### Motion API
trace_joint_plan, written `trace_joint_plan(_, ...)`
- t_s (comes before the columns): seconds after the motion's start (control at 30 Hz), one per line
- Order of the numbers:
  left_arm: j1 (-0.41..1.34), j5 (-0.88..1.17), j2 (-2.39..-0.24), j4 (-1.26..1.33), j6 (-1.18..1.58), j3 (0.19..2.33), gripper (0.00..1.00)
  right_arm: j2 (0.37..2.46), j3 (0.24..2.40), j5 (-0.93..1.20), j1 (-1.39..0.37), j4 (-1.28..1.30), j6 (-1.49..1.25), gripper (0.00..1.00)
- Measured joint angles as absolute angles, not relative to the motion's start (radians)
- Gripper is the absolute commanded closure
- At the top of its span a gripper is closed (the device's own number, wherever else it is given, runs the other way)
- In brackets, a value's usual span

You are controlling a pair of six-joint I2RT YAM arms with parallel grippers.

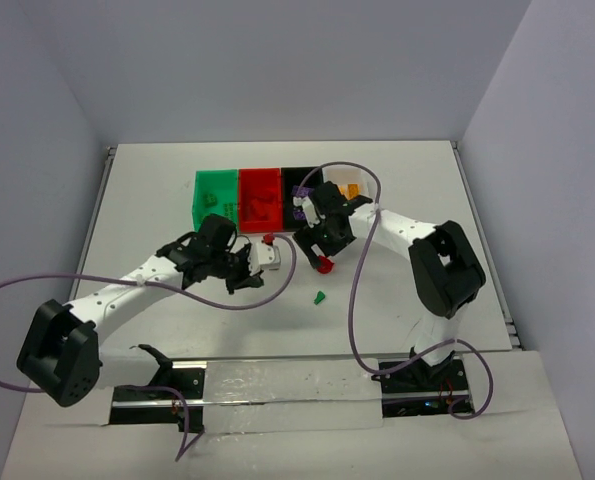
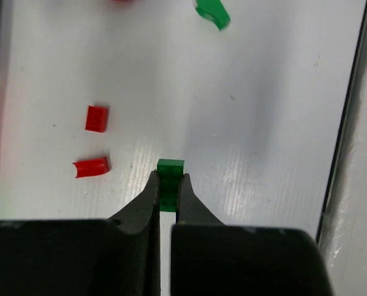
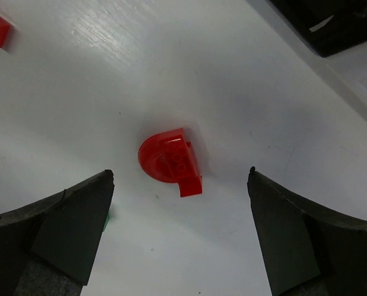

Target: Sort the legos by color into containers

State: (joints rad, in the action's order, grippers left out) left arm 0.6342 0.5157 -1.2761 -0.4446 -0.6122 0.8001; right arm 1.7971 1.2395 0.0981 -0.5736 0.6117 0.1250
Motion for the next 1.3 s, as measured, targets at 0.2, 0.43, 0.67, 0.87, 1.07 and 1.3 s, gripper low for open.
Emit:
trace_joint_plan(0.2,0.545,0.604,-1.25,-0.471,-0.531,0.865,1.0,1.847,1.24,0.114,-0.585,0.61,0.138,0.1)
trace_joint_plan(0.43,0.472,0.651,-1.248,-0.492,-0.49,0.88,1.0,1.871,1.24,0.122,-0.587,0.604,0.16,0.34)
trace_joint_plan(0.67,0.413,0.665,-1.247,-0.489,-0.45,0.889,1.0,1.882,1.237,0.135,-0.587,0.603,0.173,0.57)
trace_joint_plan(0.87,0.294,0.668,-1.249,-0.455,-0.359,0.898,1.0,1.874,1.239,0.165,-0.589,0.621,0.173,0.64)
trace_joint_plan(1.07,0.175,0.61,-1.26,-0.396,-0.273,0.968,1.0,1.803,1.386,0.232,-0.59,0.741,0.152,0.64)
trace_joint_plan(1.3,0.163,0.428,-1.381,-0.288,-0.266,1.064,1.0,1.82,1.872,0.274,-0.604,0.734,0.087,0.64)
